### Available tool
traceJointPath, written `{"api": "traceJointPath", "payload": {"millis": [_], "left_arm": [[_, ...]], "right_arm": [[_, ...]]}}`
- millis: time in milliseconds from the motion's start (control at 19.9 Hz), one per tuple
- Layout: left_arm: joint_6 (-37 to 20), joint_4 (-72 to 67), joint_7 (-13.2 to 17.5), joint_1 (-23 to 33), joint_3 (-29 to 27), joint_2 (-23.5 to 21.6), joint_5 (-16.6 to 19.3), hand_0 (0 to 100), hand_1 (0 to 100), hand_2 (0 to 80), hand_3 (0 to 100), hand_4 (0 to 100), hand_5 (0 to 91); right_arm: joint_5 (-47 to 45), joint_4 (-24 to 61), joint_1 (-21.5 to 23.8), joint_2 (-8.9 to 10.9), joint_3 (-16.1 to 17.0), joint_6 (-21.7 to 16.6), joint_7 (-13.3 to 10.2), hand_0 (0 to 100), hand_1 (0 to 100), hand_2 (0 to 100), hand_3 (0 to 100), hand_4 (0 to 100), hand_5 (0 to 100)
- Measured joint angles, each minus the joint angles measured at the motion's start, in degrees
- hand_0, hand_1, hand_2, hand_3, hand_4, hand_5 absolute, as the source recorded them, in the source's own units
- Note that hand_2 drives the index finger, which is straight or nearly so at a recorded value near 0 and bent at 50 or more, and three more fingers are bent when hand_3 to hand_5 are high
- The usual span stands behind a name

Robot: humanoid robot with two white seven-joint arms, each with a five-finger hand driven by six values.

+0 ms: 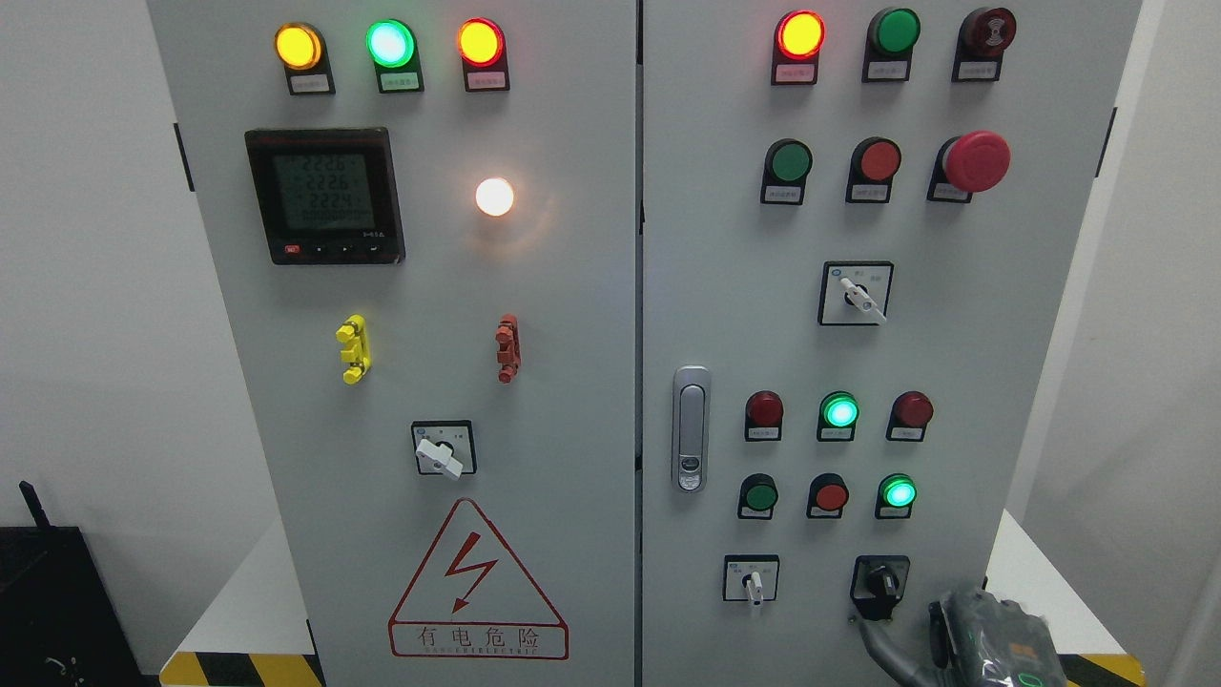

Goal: Flip black knob to close circuit
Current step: 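Grip the black knob with the right hand fingers and twist it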

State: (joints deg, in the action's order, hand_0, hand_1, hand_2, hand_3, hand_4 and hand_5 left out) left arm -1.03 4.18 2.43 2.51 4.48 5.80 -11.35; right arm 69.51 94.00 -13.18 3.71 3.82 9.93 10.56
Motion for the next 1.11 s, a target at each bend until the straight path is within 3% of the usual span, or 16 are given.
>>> {"api": "traceJointPath", "payload": {"millis": [1106], "left_arm": [[0.00, -0.02, 0.00, 0.02, 0.00, 0.00, 0.03, 12, 56, 0.0, 0, 0, 0.0]], "right_arm": [[-0.47, -0.67, -1.18, 0.12, -0.07, 0.81, 0.42, 0, 5, 92, 100, 90, 96]]}}
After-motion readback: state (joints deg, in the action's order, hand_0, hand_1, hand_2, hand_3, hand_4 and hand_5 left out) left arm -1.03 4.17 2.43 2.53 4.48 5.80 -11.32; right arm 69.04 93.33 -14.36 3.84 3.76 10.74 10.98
